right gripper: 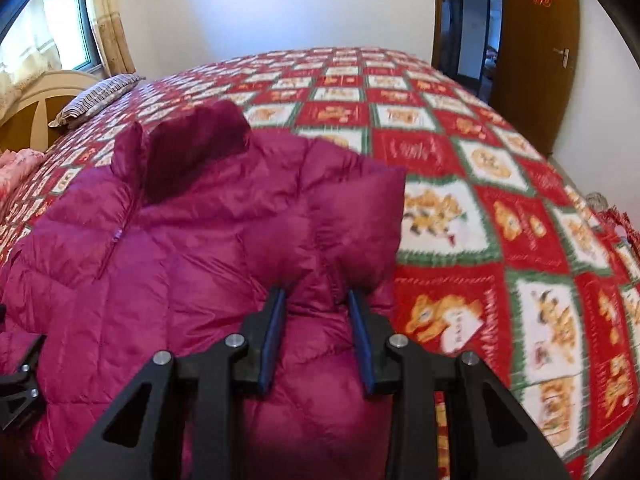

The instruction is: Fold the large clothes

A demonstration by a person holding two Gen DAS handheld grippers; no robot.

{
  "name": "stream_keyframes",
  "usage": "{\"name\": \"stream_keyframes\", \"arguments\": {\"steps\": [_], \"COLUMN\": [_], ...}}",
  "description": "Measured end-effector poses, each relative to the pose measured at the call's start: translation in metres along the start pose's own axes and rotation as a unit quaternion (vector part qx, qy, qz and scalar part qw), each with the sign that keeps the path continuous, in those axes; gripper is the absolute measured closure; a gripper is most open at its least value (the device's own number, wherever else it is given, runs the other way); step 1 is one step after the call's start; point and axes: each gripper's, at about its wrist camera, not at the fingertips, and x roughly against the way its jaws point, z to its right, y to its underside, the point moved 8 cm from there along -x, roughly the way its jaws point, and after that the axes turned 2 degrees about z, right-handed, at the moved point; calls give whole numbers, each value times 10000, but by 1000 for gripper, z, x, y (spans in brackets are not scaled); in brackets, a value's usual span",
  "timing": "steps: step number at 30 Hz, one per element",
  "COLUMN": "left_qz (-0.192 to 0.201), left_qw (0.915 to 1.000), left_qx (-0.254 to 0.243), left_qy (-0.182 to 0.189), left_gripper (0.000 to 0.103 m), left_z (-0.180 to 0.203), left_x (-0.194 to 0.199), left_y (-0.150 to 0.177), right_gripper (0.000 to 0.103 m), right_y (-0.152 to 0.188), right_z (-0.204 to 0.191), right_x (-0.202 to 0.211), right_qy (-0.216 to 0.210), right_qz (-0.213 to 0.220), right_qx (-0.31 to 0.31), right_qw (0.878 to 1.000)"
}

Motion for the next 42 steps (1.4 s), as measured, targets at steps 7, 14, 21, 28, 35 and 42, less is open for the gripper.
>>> {"name": "stream_keyframes", "arguments": {"steps": [7, 14, 21, 28, 35, 42], "left_qz": [-53, 449, -132, -138, -159, -179], "left_qw": [9999, 9942, 9949, 9960, 9958, 9958], "left_qx": [62, 721, 592, 509, 522, 499], "left_qy": [123, 663, 800, 723, 732, 740], "left_gripper": [16, 16, 16, 13, 11, 10], "left_z": [-1, -31, 5, 14, 14, 15], "left_x": [-2, 57, 26, 15, 12, 10], "left_y": [0, -26, 2, 13, 15, 16], "right_gripper": [67, 64, 64, 64, 64, 64], "right_y": [2, -6, 44, 59, 62, 64], "right_z": [0, -11, -59, -56, -58, -66], "right_x": [-1, 79, 68, 46, 44, 41], "right_qy": [50, -191, -458, -400, -288, 8], "right_qz": [8, 521, 153, -7, 19, 19], "right_qx": [115, 136, 601, 595, 652, 892], "right_qw": [9999, 9984, 9970, 9974, 9975, 9960]}}
